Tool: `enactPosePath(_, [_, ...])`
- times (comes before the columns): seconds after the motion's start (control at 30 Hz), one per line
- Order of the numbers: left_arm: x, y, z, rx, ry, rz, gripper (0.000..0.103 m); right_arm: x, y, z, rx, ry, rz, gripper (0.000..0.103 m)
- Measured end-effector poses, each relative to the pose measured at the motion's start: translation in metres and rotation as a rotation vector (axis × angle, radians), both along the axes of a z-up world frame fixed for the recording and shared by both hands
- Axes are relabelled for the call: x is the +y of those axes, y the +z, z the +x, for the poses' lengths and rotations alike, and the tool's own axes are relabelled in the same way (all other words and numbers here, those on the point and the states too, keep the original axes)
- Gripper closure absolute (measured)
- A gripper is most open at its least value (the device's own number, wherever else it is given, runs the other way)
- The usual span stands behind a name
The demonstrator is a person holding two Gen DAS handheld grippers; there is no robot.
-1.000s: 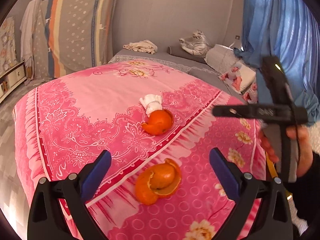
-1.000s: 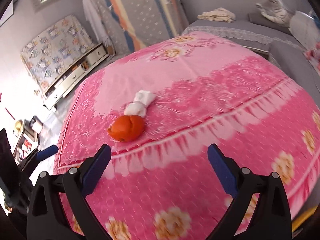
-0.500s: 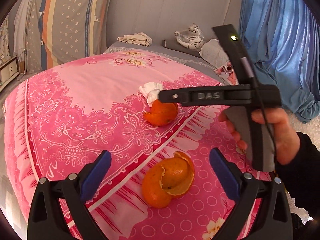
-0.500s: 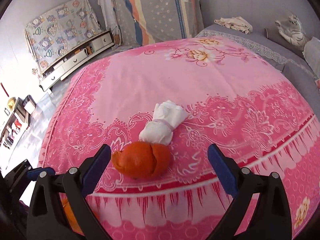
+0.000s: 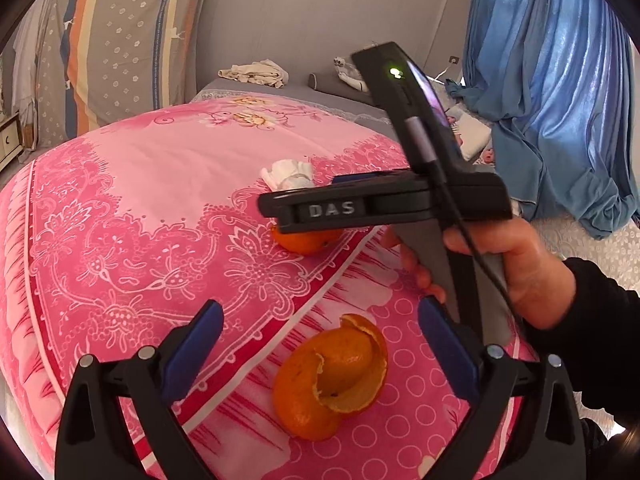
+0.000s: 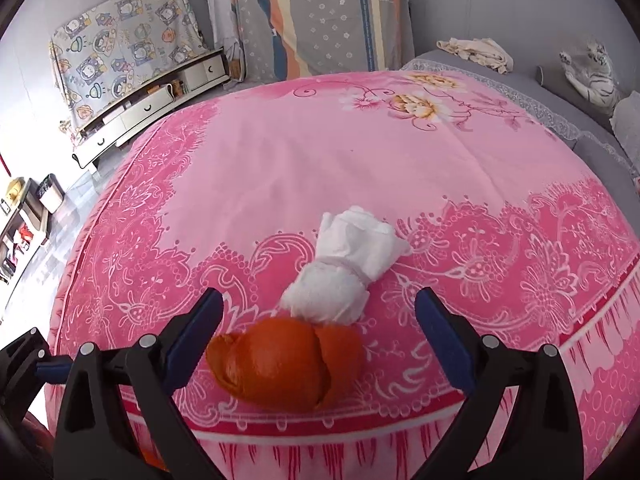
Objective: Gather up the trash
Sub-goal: 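Grasp the orange peel with the left tool while the right tool grasps the peel and white tissue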
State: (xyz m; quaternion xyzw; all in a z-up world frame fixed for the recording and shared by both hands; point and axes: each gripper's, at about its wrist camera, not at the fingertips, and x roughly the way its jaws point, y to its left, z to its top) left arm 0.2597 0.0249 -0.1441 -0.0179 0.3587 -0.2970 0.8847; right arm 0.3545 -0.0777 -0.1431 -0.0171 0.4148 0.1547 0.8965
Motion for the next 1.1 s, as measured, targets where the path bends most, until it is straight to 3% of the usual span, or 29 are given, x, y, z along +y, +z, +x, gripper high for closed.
enactPosePath(0.17, [-0.007, -0.008, 0.003, 0.014, -0.016, 0.019, 0.026, 0.001, -0.009, 0.006, 0.016, 0.002, 0.008, 0.020])
enactPosePath(0.23, [-0.009, -0.010, 0.004, 0.022, -0.021, 0.025, 0.038, 0.002, -0.013, 0.007, 0.023, 0.000, -0.006, 0.025])
enactPosePath(0.5, [-0.014, -0.011, 0.001, 0.009, -0.034, 0.055, 0.067, 0.005, -0.016, 0.003, 0.009, -0.009, -0.031, 0.049])
enactPosePath(0.8, [-0.013, -0.007, -0.007, -0.039, -0.003, 0.056, 0.074, 0.000, -0.020, 0.006, 0.025, -0.033, -0.025, 0.065])
enactPosePath(1.1, [-0.005, 0.008, -0.018, -0.078, 0.037, 0.047, 0.075, -0.017, -0.013, 0.006, 0.065, -0.054, 0.055, 0.069])
